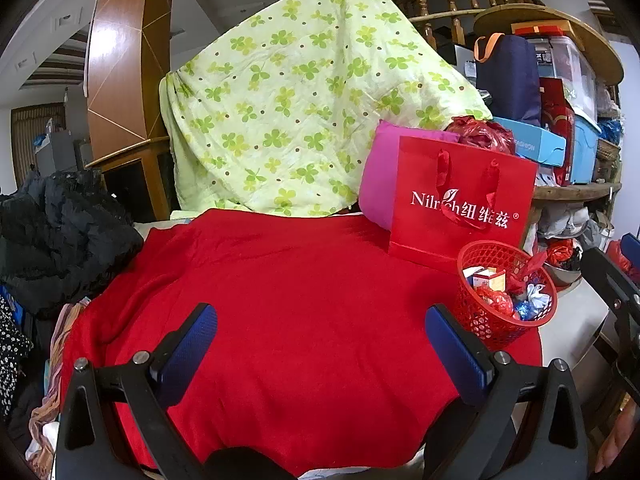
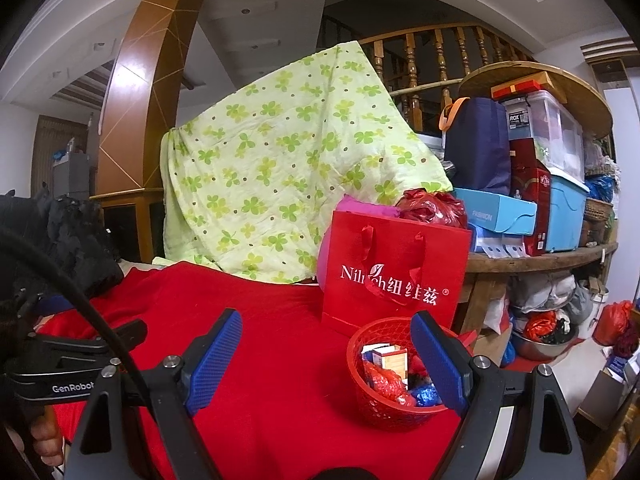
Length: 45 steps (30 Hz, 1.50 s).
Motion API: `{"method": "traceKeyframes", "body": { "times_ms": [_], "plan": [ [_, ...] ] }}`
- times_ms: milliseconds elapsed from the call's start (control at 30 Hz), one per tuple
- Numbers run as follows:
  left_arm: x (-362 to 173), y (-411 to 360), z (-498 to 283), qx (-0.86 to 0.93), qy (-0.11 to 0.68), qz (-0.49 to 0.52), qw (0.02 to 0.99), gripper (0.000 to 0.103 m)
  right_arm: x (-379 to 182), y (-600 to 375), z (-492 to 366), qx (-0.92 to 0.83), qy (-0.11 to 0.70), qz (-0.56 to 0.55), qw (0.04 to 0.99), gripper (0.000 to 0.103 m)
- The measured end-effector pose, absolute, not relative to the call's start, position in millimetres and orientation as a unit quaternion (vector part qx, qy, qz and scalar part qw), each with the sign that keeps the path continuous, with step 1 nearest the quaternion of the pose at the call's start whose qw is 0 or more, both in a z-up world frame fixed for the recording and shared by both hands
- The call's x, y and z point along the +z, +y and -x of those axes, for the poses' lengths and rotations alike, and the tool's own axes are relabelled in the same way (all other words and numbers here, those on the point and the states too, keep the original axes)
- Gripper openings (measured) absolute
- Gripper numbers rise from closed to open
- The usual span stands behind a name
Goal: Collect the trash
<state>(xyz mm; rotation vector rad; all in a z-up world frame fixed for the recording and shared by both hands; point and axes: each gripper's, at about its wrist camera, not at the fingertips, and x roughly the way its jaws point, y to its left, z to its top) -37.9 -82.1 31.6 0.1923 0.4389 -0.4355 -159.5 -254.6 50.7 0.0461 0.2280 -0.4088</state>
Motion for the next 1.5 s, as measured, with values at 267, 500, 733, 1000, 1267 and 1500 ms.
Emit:
{"method": "traceKeyframes", "body": {
  "times_ms": [267, 500, 733, 1000, 1267, 1500],
  "plan": [
    [28, -88, 39, -0.211, 0.221, -0.104, 0.946, 0.103, 46, -255, 159, -0.202, 0.114, -0.031, 0.972, 0.088],
    [26, -103, 46, -0.215, 0.220, -0.124, 0.943, 0.103, 38, -267, 167, -0.209, 0.110, -0.048, 0.971, 0.088],
    [23, -119, 51, -0.218, 0.221, -0.144, 0.940, 0.103, 34, -288, 177, -0.218, 0.107, -0.069, 0.968, 0.088],
    [17, -136, 54, -0.221, 0.225, -0.163, 0.935, 0.103, 27, -305, 182, -0.223, 0.108, -0.089, 0.965, 0.088],
    [11, -146, 54, -0.225, 0.231, -0.175, 0.930, 0.103, 22, -316, 184, -0.227, 0.110, -0.103, 0.962, 0.088],
    [7, -151, 51, -0.228, 0.236, -0.178, 0.928, 0.103, 17, -319, 183, -0.230, 0.114, -0.108, 0.960, 0.089]
  ]
}}
